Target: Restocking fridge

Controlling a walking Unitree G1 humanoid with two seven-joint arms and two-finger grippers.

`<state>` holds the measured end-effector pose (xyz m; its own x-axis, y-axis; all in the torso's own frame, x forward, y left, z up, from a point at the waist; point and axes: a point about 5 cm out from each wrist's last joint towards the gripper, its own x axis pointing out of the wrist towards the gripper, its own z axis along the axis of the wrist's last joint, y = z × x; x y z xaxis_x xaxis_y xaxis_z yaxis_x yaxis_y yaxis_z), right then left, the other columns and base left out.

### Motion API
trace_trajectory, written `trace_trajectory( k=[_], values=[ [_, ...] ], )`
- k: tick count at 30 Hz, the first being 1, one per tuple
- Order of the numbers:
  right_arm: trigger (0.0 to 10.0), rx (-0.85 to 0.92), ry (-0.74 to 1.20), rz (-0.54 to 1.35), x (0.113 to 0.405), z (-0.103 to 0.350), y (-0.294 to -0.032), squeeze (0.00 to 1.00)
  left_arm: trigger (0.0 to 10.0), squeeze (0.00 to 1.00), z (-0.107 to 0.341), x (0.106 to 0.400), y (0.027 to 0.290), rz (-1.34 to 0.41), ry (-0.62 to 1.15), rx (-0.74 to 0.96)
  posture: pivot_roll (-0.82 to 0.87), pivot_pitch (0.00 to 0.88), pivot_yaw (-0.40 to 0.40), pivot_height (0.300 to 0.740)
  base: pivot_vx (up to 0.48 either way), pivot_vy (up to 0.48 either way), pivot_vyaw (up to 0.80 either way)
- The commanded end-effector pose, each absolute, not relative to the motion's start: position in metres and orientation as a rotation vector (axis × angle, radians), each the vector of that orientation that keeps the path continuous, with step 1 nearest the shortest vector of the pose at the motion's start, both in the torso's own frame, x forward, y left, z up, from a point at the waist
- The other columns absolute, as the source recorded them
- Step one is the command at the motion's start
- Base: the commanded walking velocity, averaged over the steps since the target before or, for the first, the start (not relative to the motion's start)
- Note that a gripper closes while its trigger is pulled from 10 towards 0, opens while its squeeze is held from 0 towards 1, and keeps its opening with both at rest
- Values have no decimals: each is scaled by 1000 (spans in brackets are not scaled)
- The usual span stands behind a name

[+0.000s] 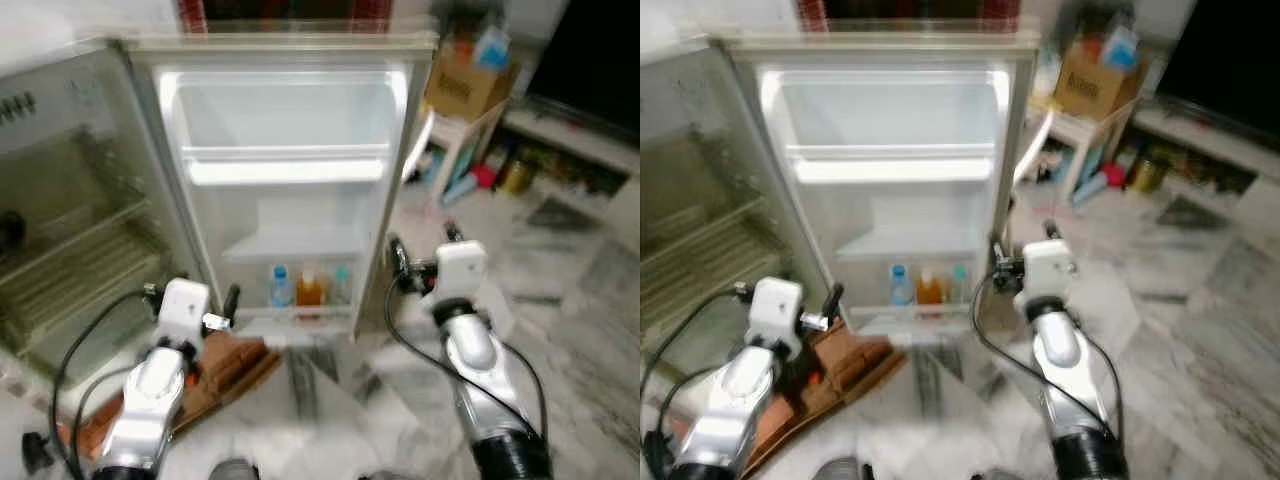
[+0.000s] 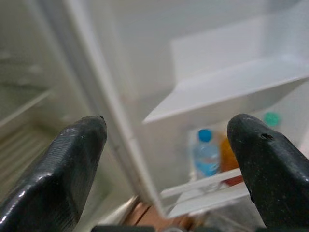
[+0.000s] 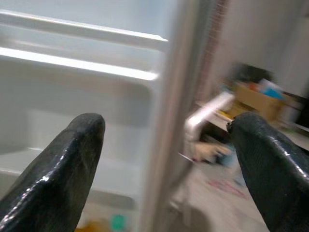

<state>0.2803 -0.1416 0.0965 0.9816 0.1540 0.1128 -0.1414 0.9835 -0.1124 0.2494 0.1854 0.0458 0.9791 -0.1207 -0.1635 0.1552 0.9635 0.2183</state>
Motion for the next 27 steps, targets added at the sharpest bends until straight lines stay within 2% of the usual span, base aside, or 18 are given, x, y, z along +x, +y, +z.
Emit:
trace_trajectory(
  k=[1,3,9,23,27],
  values=[
    [10000,-117,-149,129,283,104,-149,0,10000,0,48,252,180,-154,133,231,0,0,4,740,251,-405,800],
    [10000,-119,-154,129,284,105,-150,0,10000,0,48,252,179,-154,133,230,0,0,4,740,251,-405,775],
    [10000,-107,-156,136,286,106,-152,0,10000,0,47,252,177,-154,135,227,-1,0,3,740,251,-407,0],
    [10000,-162,-193,186,292,115,-150,0,10000,0,44,253,177,-128,148,227,-8,0,4,740,333,-342,777],
    [10000,-161,-186,231,294,114,-148,0,10000,0,43,252,177,-106,147,188,-7,0,4,740,233,-248,0]
  ],
)
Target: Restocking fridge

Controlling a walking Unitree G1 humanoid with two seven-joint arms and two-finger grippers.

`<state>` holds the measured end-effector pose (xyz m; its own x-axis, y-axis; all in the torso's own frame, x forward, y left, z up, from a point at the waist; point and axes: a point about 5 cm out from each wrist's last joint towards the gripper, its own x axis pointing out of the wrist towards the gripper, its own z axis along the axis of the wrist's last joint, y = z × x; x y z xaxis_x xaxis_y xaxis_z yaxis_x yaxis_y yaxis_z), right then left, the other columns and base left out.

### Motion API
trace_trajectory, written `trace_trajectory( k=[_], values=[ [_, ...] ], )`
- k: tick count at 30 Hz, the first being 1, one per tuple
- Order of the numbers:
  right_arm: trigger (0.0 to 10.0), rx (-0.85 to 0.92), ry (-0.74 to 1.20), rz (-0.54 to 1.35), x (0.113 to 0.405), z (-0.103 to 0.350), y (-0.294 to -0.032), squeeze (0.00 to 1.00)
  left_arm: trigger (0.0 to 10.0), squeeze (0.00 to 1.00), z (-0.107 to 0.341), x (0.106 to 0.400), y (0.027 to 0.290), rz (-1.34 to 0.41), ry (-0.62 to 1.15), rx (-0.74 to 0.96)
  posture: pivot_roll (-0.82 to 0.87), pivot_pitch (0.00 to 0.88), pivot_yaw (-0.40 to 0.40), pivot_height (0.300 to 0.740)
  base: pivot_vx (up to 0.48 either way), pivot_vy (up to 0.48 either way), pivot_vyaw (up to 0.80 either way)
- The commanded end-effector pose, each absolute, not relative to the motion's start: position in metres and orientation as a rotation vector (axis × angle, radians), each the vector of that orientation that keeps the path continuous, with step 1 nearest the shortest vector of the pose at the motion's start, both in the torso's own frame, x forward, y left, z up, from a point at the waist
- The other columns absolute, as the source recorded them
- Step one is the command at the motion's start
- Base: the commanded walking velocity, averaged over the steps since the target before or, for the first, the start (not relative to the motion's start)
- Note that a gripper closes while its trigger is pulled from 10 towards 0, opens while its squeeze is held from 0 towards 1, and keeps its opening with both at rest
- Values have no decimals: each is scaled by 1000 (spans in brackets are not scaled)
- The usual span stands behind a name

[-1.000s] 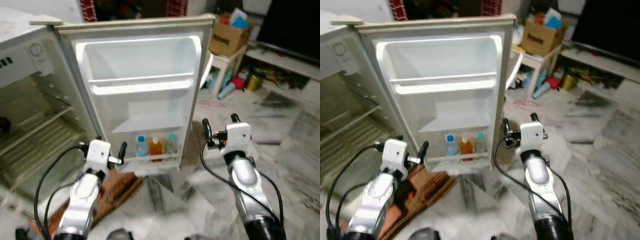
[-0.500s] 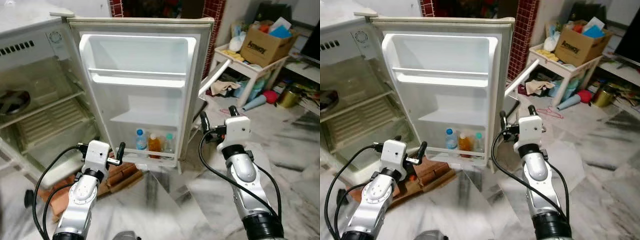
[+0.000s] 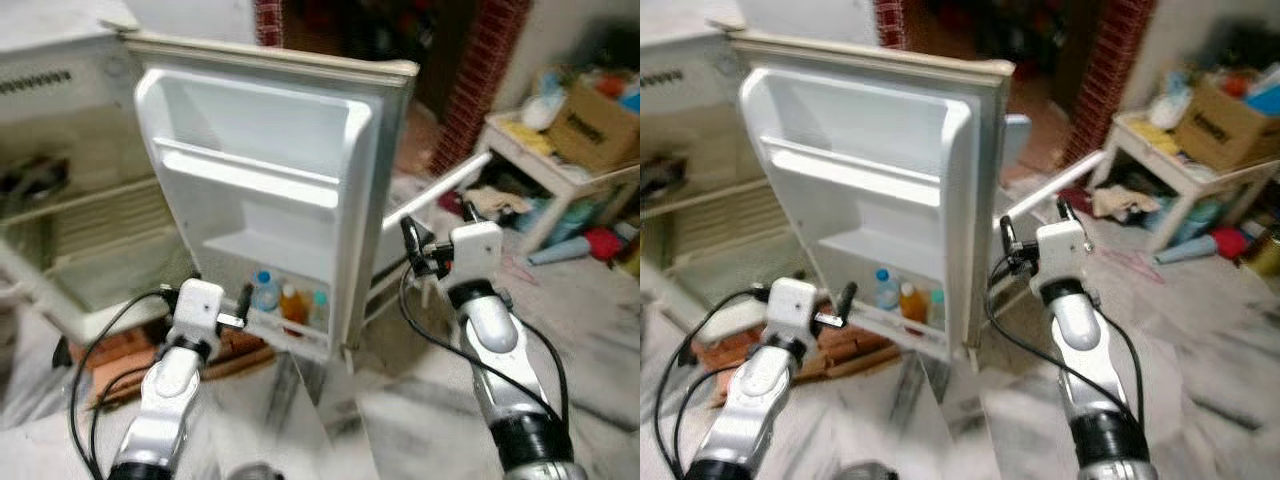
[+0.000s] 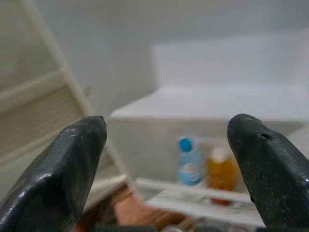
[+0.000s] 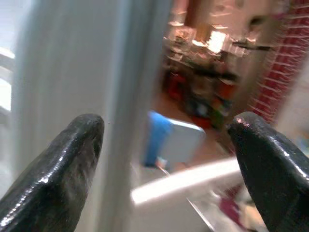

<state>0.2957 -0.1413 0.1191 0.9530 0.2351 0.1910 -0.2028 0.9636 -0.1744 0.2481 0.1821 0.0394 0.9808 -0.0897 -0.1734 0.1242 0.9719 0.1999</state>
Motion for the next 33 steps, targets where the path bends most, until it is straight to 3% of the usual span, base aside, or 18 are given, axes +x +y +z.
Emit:
trace_trajectory(
  k=[1,11,17,23,27,31,33],
  values=[
    [10000,-161,-186,231,294,114,-148,0,10000,0,43,252,177,-106,147,188,-7,0,4,740,0,0,0],
    [10000,-171,-213,350,296,118,-138,0,10000,0,34,234,193,7,235,23,17,0,4,740,0,0,646],
    [10000,-185,-210,402,304,120,-137,0,10000,0,26,212,201,5,281,56,39,3,3,740,0,0,775],
    [10000,-219,-204,323,324,128,-141,0,10000,0,23,200,205,15,315,77,66,8,-6,740,0,0,716],
    [10000,-214,-167,236,333,129,-148,0,10000,0,24,201,206,15,305,87,78,8,-10,740,0,0,0],
    [10000,-76,-130,208,335,127,-150,0,10000,0,24,200,207,14,309,92,78,10,-9,740,0,0,0],
    [10000,25,-125,275,333,128,-139,0,10000,0,24,200,207,13,311,93,76,11,-5,740,0,0,0]
  ],
)
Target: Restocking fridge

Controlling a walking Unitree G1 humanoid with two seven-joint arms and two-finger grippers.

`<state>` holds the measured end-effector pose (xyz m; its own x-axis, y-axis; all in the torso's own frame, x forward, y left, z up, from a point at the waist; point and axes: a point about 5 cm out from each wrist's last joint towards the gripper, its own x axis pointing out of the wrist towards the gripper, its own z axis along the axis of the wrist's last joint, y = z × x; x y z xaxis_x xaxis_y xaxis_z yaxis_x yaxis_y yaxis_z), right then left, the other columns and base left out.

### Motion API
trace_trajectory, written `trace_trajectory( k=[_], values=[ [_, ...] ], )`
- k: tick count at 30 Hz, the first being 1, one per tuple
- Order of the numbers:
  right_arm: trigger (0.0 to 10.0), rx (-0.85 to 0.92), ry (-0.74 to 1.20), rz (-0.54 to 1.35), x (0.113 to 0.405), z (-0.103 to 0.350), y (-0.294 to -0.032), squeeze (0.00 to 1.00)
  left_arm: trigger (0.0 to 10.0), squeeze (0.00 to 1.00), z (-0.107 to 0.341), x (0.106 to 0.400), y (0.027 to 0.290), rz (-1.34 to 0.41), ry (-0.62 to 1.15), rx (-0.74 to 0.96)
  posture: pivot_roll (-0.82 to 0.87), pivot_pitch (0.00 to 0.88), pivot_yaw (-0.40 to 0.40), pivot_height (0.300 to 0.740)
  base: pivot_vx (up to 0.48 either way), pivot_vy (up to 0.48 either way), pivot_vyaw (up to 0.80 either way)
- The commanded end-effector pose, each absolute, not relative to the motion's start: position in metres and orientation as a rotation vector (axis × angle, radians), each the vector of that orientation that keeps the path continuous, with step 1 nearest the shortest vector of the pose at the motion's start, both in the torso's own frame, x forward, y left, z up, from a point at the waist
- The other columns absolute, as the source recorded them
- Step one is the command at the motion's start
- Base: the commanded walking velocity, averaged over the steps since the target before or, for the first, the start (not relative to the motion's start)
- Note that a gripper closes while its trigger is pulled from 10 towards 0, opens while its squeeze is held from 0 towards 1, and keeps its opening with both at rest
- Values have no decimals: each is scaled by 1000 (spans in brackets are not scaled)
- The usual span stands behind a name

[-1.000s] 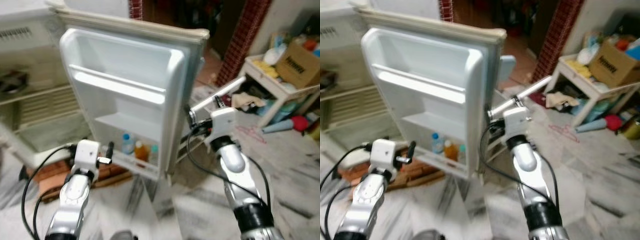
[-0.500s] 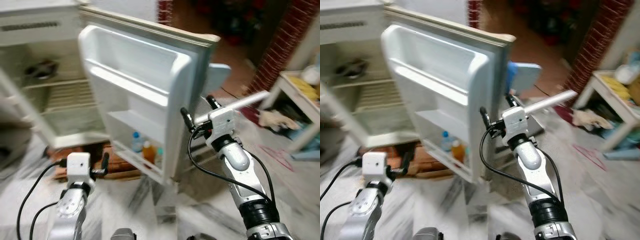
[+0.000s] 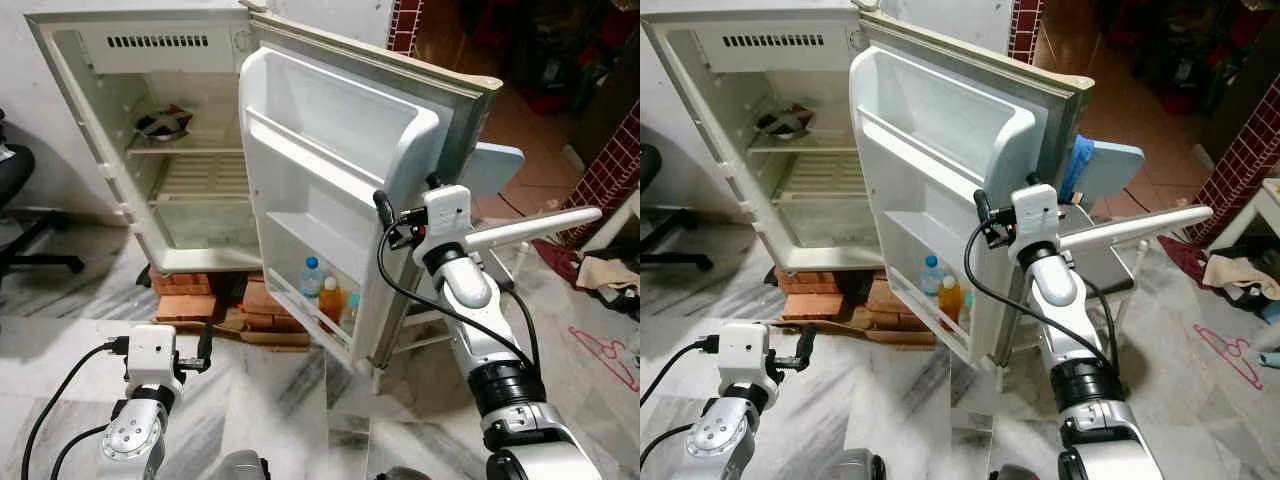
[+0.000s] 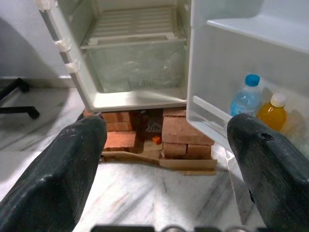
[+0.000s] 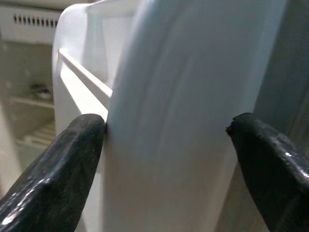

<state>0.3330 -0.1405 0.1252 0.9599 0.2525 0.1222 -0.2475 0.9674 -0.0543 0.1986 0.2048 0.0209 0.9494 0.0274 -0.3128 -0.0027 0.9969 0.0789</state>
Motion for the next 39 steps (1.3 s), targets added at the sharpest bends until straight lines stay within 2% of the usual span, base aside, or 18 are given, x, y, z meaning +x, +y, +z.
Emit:
trace_trajectory(
  k=[1,4,6,7,10,12,16,20,21,25,29,31,34,39],
  values=[
    [10000,78,-126,322,331,130,-131,0,10000,0,24,200,207,11,311,93,74,11,-4,740,0,0,0],
    [10000,259,-138,543,319,144,-97,0,10000,0,24,201,207,5,313,95,69,11,0,740,0,0,0],
    [10000,389,-163,823,295,164,-63,0,10000,0,24,203,207,-1,312,96,67,8,1,740,0,0,0],
    [10000,389,-163,823,295,164,-63,0,10000,0,24,203,207,-1,312,96,67,8,1,740,0,0,0],
    [10000,474,-166,1021,273,178,-48,0,10000,0,24,204,207,-1,312,96,69,7,0,740,0,0,0],
    [10000,505,-162,1082,266,182,-46,0,10000,0,23,204,208,2,313,96,72,4,-2,740,0,0,0],
    [10000,481,-121,1142,257,174,-51,0,10000,0,19,200,215,29,329,94,79,3,-9,740,0,0,0],
    [10000,373,18,1056,260,139,-76,0,10000,0,17,199,219,42,335,97,81,0,-12,740,0,0,0],
    [10000,311,107,1048,255,121,-92,0,10000,0,17,200,219,43,334,98,81,0,-13,740,0,0,0],
    [10000,238,195,1036,248,106,-109,0,10000,0,17,200,219,44,333,98,80,0,-14,740,0,0,0],
    [10000,62,420,881,229,76,-187,0,10000,0,16,201,220,48,334,100,67,0,-16,740,0,0,0],
    [10000,7,437,791,225,74,-212,0,10000,0,15,201,221,47,334,99,56,0,-14,740,0,0,0],
    [10000,-87,379,485,239,77,-249,0,10000,0,14,204,219,27,338,104,37,0,-3,740,0,0,0],
    [10000,-115,283,365,254,89,-258,0,10000,0,14,205,218,23,338,105,36,0,3,740,0,0,0]
  ],
)
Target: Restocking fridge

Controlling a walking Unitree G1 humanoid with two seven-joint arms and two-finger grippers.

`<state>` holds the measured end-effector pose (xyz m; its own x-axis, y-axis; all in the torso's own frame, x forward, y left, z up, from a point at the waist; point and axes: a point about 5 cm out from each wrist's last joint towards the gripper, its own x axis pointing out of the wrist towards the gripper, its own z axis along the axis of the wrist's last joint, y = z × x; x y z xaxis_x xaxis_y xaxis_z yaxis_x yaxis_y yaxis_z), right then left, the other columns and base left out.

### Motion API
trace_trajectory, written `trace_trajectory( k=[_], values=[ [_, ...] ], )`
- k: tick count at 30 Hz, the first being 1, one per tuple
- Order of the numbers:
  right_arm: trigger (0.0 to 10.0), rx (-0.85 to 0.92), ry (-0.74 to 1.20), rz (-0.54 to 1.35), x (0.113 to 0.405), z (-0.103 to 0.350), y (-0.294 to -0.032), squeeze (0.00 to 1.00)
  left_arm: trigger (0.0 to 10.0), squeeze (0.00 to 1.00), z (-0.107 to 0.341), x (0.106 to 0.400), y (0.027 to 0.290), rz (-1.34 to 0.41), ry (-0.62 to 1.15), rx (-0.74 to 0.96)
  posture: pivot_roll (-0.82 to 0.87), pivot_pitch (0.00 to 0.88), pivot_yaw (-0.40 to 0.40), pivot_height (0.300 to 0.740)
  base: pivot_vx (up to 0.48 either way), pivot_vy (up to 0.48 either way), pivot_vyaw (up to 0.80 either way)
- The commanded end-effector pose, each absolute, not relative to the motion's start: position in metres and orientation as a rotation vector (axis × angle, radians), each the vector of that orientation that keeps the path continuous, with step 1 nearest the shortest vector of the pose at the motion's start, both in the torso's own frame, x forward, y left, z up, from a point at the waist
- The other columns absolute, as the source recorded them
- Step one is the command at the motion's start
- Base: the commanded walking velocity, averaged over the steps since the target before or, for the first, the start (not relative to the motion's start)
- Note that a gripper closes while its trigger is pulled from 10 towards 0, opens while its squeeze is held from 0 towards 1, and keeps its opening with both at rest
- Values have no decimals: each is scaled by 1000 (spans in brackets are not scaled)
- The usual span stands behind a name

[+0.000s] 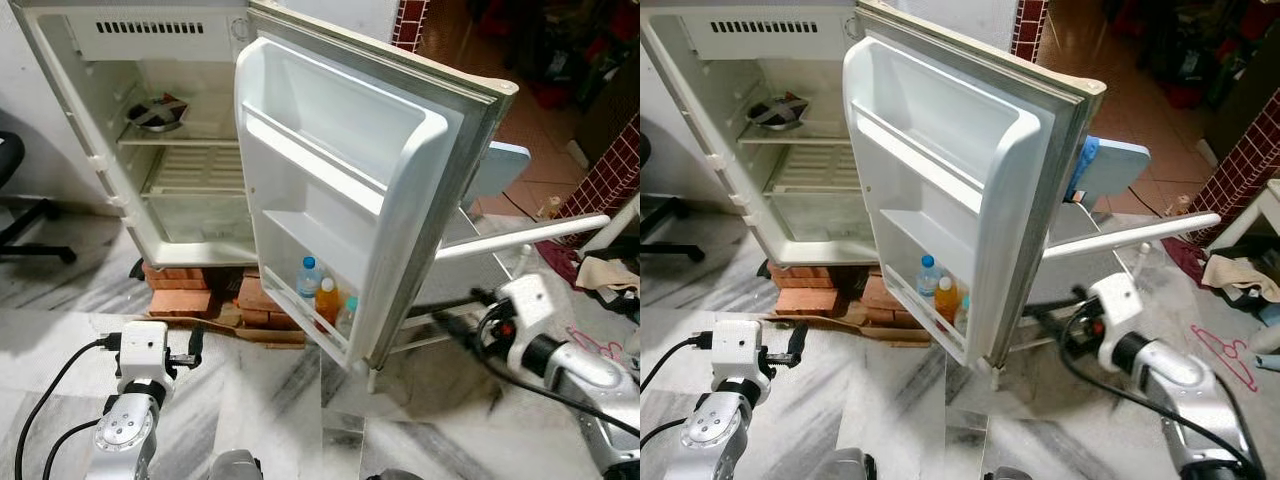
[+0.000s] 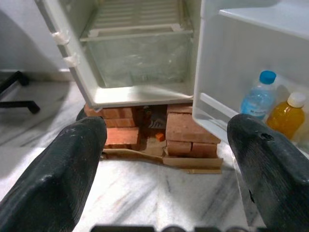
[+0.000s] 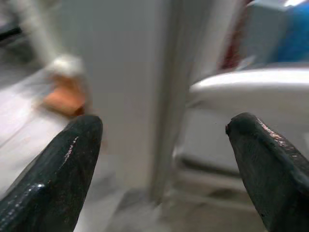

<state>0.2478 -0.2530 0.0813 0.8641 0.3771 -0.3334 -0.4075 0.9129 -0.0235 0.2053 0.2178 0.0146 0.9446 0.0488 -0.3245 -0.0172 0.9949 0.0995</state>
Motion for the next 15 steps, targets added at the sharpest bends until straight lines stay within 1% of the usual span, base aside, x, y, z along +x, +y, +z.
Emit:
trace_trajectory(
  k=[1,2,3,5,6,7,8,10,13,15],
  values=[
    [10000,-115,283,365,254,89,-258,0,10000,0,14,205,218,23,338,105,36,0,3,740,0,0,0],
    [10000,-115,235,310,262,97,-261,0,10000,0,14,206,218,20,338,107,38,0,5,740,0,0,0],
    [10000,-115,235,310,262,97,-261,0,10000,0,14,206,218,20,338,107,38,0,5,740,0,0,0],
    [10000,-74,90,280,283,122,-252,0,10000,0,15,208,217,14,336,109,43,0,12,740,0,0,0],
    [10000,-33,-3,295,295,140,-242,0,10000,0,15,209,217,12,336,110,44,0,12,740,0,0,0],
    [10000,55,-116,331,311,164,-224,0,10000,0,15,210,216,8,338,109,48,0,13,740,0,0,0],
    [10000,55,-116,331,311,164,-224,0,10000,0,15,210,216,8,338,109,48,0,13,740,0,0,0],
    [10000,117,-171,368,321,179,-211,0,10000,0,15,210,215,5,338,109,50,0,13,740,0,0,0],
    [10000,166,-241,470,338,199,-182,0,10000,0,16,212,213,-1,324,95,65,0,4,740,0,0,0],
    [10000,218,-264,513,344,206,-169,0,10000,0,17,212,211,-5,316,87,72,0,-2,740,0,0,0]
  ],
)
